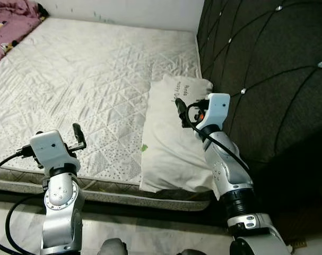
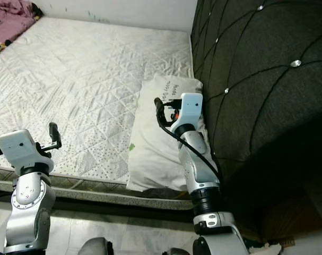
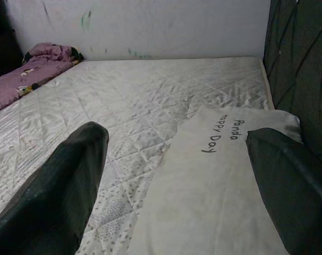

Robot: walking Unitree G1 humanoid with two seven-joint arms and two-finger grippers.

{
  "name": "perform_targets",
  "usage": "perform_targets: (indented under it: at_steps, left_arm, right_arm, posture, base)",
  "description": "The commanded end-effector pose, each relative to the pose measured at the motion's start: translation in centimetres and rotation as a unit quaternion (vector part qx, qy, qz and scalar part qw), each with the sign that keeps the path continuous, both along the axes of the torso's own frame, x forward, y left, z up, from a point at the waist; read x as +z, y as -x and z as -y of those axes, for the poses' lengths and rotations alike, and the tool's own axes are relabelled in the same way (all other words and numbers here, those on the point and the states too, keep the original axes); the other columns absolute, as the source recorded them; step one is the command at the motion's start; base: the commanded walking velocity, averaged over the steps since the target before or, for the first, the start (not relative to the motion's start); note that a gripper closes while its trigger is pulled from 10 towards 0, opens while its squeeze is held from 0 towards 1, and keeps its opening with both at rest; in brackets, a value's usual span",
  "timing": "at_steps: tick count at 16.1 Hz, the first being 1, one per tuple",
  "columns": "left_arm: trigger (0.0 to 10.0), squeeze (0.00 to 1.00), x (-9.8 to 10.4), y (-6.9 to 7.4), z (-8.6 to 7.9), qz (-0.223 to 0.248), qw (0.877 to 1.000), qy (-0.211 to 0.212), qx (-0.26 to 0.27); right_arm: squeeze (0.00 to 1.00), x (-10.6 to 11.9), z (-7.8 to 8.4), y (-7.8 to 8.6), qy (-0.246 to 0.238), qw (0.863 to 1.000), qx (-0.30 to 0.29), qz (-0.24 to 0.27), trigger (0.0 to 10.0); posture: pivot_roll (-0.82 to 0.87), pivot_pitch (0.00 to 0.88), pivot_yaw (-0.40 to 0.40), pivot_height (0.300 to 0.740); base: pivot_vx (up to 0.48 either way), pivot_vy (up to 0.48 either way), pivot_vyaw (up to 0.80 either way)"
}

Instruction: Clean up the room

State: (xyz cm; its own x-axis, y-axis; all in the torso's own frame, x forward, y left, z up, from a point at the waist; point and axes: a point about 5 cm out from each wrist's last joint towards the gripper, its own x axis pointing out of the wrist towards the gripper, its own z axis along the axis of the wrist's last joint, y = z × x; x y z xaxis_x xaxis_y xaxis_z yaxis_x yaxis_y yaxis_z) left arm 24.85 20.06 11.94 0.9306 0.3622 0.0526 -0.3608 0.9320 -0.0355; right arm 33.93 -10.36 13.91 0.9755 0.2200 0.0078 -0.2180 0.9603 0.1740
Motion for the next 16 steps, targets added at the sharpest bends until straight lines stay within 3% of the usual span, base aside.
perform_targets:
  at_steps: [1,5,9,12,16]
  left_arm:
    - [10.0,0.0,-0.2,-0.2,0.2,-0.005,1.0,0.009,-0.005]
    - [10.0,0.0,-0.1,-0.5,0.9,-0.001,1.0,0.016,-0.024]
    - [10.0,0.0,-0.3,-0.5,1.1,-0.005,0.999,0.024,-0.029]
    - [10.0,0.0,-1.1,-0.5,1.1,-0.017,0.998,0.048,-0.028]
    - [10.0,0.0,-0.5,-1.1,1.9,-0.01,0.998,0.038,-0.048]
  right_arm:
    - [0.0,-0.3,0.2,-0.2,0.002,1.0,-0.006,-0.011,10.0]
    - [0.0,-0.7,0.2,-0.2,-0.001,1.0,-0.007,-0.02,10.0]
    - [0.0,-1.0,0.2,-0.1,0.003,1.0,-0.005,-0.025,10.0]
    - [0.0,-1.7,-0.3,0.1,0.002,0.999,0.005,-0.038,10.0]
    - [0.0,-1.7,-0.2,0.0,0.007,0.999,0.008,-0.036,10.0]
  posture:
    - [-0.02,0.0,-0.032,0.74]
    - [-0.02,0.0,-0.032,0.74]
    - [-0.02,0.0,-0.035,0.74]
    - [-0.02,0.0,-0.046,0.74]
    - [-0.02,0.0,-0.042,0.74]
  base:
    - [0.0,0.0,0.0]
    - [0.0,0.065,0.0]
    - [0.0,0.456,-0.8]
    - [0.0,0.48,0.0]
    - [0.0,0.48,0.0]
